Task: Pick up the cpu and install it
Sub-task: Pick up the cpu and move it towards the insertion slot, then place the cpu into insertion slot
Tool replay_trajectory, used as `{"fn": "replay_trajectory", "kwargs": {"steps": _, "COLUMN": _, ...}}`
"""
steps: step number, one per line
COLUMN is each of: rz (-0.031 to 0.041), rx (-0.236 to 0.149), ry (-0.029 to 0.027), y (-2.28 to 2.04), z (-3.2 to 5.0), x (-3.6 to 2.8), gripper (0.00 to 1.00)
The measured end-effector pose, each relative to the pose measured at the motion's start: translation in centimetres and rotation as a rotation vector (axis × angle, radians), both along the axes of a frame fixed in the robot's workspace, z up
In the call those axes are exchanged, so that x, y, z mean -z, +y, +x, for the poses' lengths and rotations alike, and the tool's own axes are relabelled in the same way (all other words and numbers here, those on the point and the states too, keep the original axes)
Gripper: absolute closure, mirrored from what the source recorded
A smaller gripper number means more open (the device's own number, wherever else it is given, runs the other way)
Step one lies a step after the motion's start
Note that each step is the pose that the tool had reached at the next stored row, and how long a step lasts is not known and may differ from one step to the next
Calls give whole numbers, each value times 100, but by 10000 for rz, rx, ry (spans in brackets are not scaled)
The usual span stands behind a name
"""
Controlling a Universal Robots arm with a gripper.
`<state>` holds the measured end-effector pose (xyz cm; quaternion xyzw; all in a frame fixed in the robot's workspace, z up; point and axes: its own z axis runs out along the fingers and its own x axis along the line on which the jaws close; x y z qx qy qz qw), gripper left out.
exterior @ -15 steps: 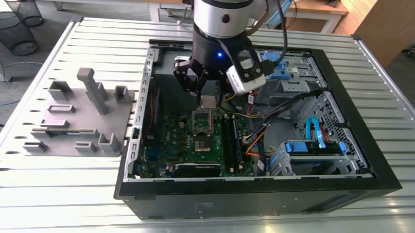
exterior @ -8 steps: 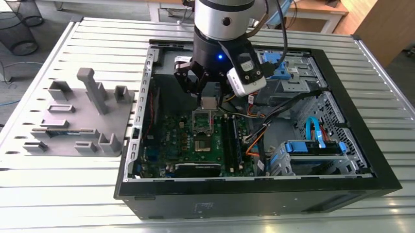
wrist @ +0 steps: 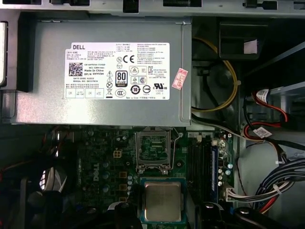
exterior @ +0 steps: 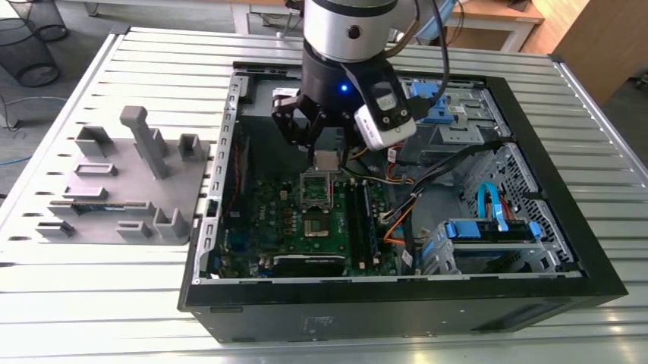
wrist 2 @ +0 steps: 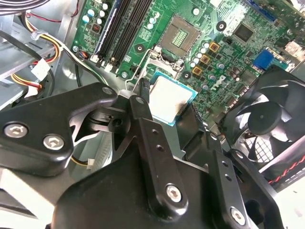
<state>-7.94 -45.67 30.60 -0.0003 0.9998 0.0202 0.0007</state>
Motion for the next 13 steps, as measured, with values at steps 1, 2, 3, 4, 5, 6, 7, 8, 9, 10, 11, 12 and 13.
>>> {"fn": "replay_trajectory", "kwargs": {"steps": 1, "rz": 0, "rx": 0, "ry": 0, "y": 0, "z": 0, "x": -5, "gripper": 53}}
{"fn": "replay_trajectory", "kwargs": {"steps": 2, "rz": 1, "rx": 0, "ry": -1, "y": 0, "z": 0, "x": -8, "gripper": 53}}
{"fn": "replay_trajectory", "kwargs": {"steps": 3, "rz": 3, "rx": 0, "ry": -2, "y": 0, "z": 0, "x": -10, "gripper": 53}}
{"fn": "replay_trajectory", "kwargs": {"steps": 4, "rz": 4, "rx": 0, "ry": -2, "y": 0, "z": 0, "x": -10, "gripper": 53}}
{"fn": "replay_trajectory", "kwargs": {"steps": 5, "rz": 4, "rx": 0, "ry": -2, "y": 0, "z": 0, "x": -10, "gripper": 53}}
{"fn": "replay_trajectory", "kwargs": {"steps": 6, "rz": 1, "rx": 0, "ry": -1, "y": 0, "z": 0, "x": -12, "gripper": 53}}
{"fn": "replay_trajectory", "kwargs": {"steps": 7, "rz": 1, "rx": 0, "ry": -1, "y": 0, "z": 0, "x": -12, "gripper": 53}}
{"fn": "replay_trajectory", "kwargs": {"steps": 8, "rz": 1, "rx": 0, "ry": -1, "y": 0, "z": 0, "x": -12, "gripper": 53}}
{"fn": "replay_trajectory", "kwargs": {"steps": 9, "rz": 2, "rx": 0, "ry": -1, "y": 0, "z": 0, "x": -12, "gripper": 53}}
{"fn": "replay_trajectory", "kwargs": {"steps": 10, "rz": 1, "rx": 0, "ry": -1, "y": 0, "z": 0, "x": -13, "gripper": 53}}
{"fn": "replay_trajectory", "kwargs": {"steps": 11, "rz": 1, "rx": 0, "ry": -1, "y": 0, "z": 0, "x": -13, "gripper": 53}}
{"fn": "replay_trajectory", "kwargs": {"steps": 12, "rz": 1, "rx": 0, "ry": -1, "y": 0, "z": 0, "x": -20, "gripper": 53}}
{"fn": "replay_trajectory", "kwargs": {"steps": 13, "rz": 1, "rx": 0, "ry": 0, "y": 0, "z": 0, "x": -26, "gripper": 53}}
